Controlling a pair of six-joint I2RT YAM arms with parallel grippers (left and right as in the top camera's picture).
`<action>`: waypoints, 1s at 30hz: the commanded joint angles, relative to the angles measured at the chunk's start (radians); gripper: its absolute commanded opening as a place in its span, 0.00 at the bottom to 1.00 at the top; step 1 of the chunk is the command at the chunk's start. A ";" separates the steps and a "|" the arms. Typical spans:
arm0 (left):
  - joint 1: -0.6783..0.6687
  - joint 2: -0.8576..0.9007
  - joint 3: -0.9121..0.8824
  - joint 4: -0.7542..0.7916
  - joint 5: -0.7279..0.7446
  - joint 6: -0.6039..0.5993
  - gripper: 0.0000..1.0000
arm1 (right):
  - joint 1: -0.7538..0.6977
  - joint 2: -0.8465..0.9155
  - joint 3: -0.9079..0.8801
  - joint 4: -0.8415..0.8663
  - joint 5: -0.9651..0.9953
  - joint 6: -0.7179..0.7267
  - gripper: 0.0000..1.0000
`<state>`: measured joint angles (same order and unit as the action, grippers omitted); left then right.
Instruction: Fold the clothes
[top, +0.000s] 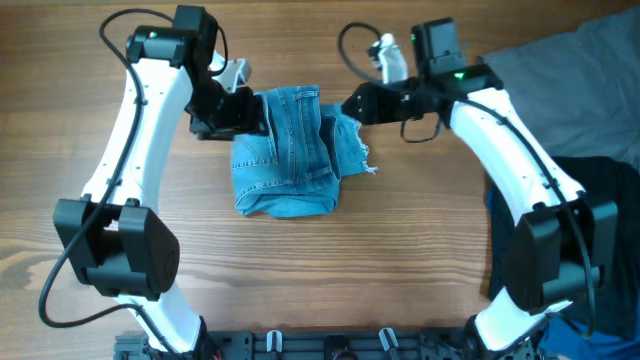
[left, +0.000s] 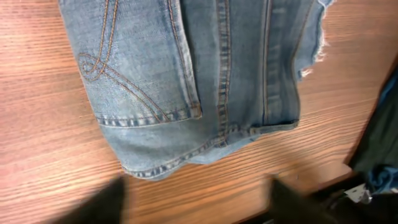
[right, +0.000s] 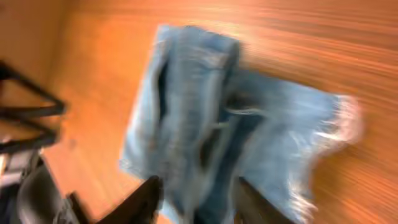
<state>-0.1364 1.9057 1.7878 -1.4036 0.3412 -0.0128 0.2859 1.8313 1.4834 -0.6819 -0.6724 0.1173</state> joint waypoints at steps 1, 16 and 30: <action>0.005 0.008 -0.088 0.024 -0.030 0.035 0.12 | 0.106 0.024 -0.003 0.049 -0.016 -0.069 0.16; 0.010 0.006 -0.640 0.389 -0.028 0.035 0.52 | 0.130 0.347 0.015 -0.185 0.469 0.275 0.17; 0.038 0.088 -0.261 0.373 0.193 0.061 1.00 | 0.061 0.031 0.102 -0.134 0.484 0.126 0.52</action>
<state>-0.0975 1.9263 1.5627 -1.0706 0.4057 0.0334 0.3470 1.8656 1.5780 -0.8101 -0.2115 0.2588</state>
